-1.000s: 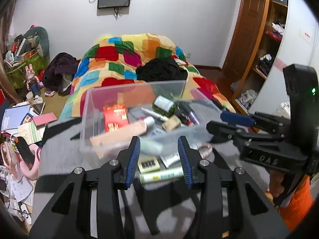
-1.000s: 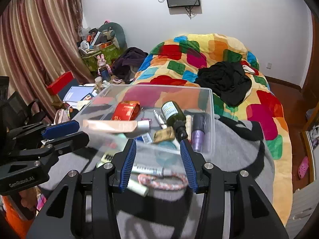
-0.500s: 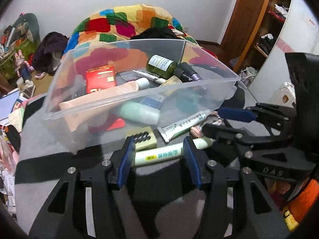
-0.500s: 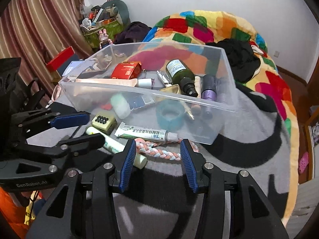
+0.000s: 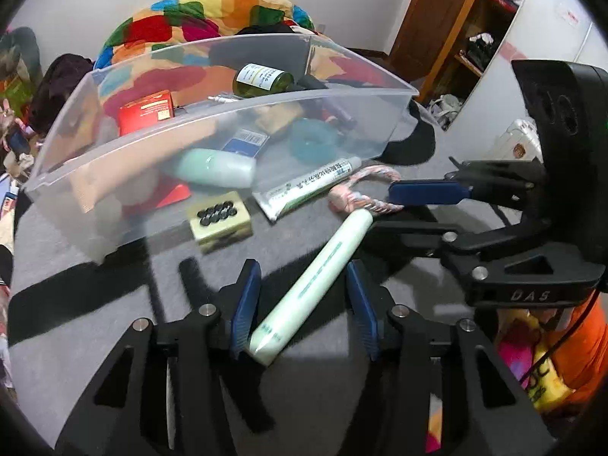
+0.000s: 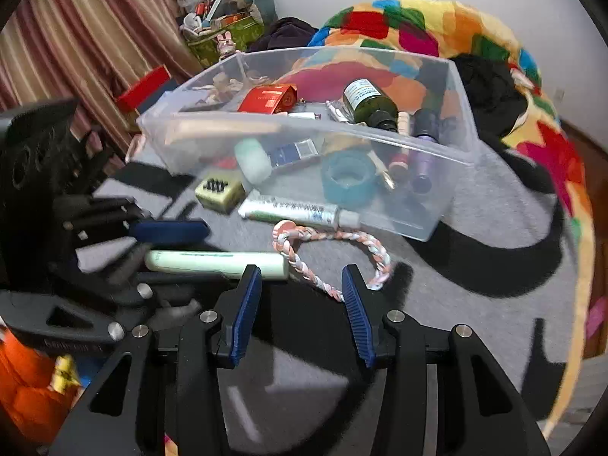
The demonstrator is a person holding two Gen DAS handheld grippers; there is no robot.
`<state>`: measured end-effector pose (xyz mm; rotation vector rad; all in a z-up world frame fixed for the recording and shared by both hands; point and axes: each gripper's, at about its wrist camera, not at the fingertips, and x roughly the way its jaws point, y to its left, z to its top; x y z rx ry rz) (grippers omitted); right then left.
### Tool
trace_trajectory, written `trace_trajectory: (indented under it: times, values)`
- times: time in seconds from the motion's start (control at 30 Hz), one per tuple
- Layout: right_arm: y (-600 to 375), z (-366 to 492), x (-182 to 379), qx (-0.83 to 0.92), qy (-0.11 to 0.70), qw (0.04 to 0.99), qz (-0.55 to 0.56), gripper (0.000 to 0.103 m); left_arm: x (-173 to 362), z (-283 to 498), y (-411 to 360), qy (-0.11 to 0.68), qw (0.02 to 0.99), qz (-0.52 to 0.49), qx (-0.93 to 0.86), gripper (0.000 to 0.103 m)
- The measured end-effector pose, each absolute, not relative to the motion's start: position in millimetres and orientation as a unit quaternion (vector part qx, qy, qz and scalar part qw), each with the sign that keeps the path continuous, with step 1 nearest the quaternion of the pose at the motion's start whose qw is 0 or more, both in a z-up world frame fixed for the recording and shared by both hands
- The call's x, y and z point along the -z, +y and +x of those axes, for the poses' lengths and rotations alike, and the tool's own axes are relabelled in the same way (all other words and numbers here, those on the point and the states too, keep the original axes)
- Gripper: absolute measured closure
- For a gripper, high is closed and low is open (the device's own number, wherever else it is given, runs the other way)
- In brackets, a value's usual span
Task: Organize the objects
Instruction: 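Grasp the pale green cream tube with the left gripper while the right grasps the pink-white braided rope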
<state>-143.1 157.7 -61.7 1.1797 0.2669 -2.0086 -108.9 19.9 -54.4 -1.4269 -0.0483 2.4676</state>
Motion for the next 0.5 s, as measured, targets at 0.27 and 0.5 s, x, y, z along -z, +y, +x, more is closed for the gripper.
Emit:
trace_trajectory:
  times: [0.27,0.5]
  values:
    - [150.6,-143.2,63.9,0.8,0.139,0.369,0.452,0.07,56.4,-112.9,22.8,0.0,0.135,-0.494,-0.859,0.067]
    - [160.9,-130.7,64.6,0.816,0.136,0.352,0.438,0.095,56.9,-96.3,18.6,-0.004,0.118,-0.479,-0.87,0.087]
